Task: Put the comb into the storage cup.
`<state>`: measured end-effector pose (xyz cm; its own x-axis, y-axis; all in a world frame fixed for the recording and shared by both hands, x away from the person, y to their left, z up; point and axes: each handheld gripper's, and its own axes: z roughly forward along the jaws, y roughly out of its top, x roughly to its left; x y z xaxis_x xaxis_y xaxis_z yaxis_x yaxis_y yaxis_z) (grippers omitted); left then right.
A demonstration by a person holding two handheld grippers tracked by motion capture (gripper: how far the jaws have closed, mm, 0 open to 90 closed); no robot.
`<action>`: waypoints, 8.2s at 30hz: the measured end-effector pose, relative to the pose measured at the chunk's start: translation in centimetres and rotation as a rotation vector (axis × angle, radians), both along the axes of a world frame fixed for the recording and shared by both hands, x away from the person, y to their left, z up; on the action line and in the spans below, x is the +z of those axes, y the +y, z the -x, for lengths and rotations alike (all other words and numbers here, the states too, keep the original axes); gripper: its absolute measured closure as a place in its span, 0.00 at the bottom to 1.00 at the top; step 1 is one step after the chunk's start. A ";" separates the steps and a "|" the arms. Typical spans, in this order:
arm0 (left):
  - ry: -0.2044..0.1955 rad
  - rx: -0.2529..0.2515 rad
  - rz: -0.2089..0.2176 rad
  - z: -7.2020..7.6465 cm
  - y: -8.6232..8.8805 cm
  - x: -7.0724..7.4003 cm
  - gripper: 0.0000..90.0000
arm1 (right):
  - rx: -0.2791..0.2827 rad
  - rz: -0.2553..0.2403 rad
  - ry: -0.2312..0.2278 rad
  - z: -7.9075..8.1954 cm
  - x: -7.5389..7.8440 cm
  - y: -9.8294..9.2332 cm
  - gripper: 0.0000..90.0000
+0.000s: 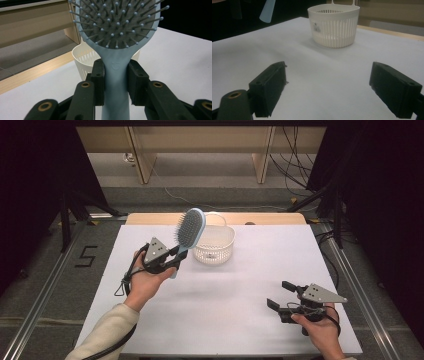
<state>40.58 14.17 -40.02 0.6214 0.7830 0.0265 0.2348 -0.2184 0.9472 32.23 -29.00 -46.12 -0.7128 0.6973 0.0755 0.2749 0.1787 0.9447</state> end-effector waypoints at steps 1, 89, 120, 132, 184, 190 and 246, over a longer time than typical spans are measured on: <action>-0.002 0.001 0.001 0.0 0.0 0.0 0.77 | 0.000 0.001 0.001 0.0 0.0 0.0 0.17; -0.038 0.012 0.033 -2.2 -1.8 1.1 0.77 | -0.003 -0.001 0.003 0.0 0.0 0.0 0.16; -0.042 0.015 0.054 -2.9 -2.6 1.5 0.77 | -0.005 -0.007 0.005 0.0 0.0 -0.1 0.16; -0.043 0.017 0.063 -3.2 -2.7 1.7 0.77 | 0.000 -0.004 0.007 0.0 0.0 -0.1 0.16; -0.047 0.045 0.066 -4.9 -3.4 2.1 0.77 | -0.005 -0.011 0.005 0.0 0.0 -0.1 0.16; -0.045 0.051 0.066 -5.1 -3.5 2.1 0.77 | -0.004 -0.010 0.005 0.0 0.0 -0.1 0.16; -0.050 0.063 0.073 -7.0 -5.0 2.3 0.77 | -0.003 -0.012 0.006 0.0 0.0 -0.1 0.16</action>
